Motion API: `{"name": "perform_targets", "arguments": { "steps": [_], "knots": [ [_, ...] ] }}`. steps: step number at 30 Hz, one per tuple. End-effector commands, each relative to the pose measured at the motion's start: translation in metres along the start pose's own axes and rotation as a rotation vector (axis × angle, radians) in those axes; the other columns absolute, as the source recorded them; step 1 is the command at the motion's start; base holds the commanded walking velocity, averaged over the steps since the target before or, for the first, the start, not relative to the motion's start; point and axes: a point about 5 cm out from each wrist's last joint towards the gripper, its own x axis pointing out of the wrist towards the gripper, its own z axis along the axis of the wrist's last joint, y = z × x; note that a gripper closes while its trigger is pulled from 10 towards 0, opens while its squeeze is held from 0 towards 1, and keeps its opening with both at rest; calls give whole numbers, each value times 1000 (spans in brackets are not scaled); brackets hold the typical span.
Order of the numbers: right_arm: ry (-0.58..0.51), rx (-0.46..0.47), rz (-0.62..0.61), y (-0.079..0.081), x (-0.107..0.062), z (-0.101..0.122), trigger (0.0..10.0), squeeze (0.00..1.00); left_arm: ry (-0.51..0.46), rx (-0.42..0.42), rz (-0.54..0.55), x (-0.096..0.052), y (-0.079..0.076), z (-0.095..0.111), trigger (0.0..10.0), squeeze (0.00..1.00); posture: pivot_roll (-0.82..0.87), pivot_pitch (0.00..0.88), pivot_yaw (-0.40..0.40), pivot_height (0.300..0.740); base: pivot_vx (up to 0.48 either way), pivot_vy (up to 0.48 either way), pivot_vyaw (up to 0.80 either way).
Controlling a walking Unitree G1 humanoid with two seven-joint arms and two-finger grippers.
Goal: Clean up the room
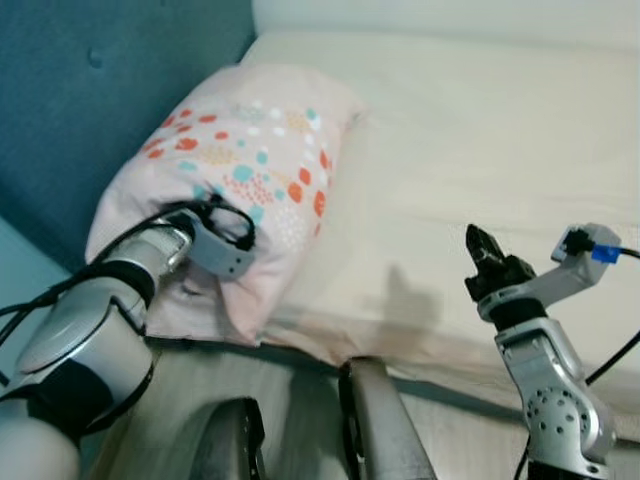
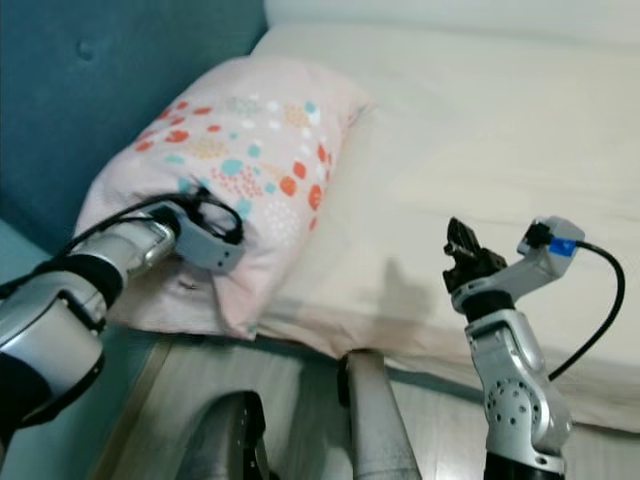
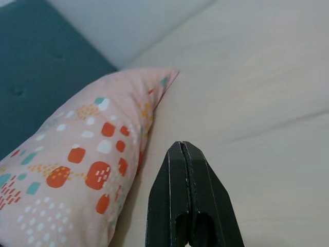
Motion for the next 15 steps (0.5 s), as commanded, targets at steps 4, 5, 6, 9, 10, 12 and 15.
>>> {"name": "perform_targets", "arguments": {
  "steps": [4,5,6,9,10,12,15],
  "knots": [
    [15,6,-16,-2,0,-5,10000,0,95,-43,-135,-8,-17,-24,7529,0,-165,312,91,451,0,0,0],
    [19,5,-15,-2,0,-6,10000,0,107,-59,-175,-10,-22,-27,7529,0,-165,312,91,451,0,0,0],
    [26,0,-9,-2,2,-7,10000,0,116,-103,-281,-16,-36,-32,10000,0,-156,306,88,451,0,0,0],
    [39,-11,1,-2,5,-10,10000,0,122,-205,-465,-28,-61,-39,10000,0,-145,290,87,451,0,0,0],
    [42,-11,6,-1,6,-11,10000,0,110,-266,-535,-32,-70,-39,10000,0,-141,287,86,451,0,0,0],
    [48,-11,13,0,8,-12,10000,0,99,-338,-602,-37,-78,-38,10000,0,-132,278,83,451,0,0,0],
    [61,-13,26,2,12,-15,10000,0,58,-474,-699,-42,-88,-33,10000,0,-125,270,80,451,0,0,0]
  ]
}}
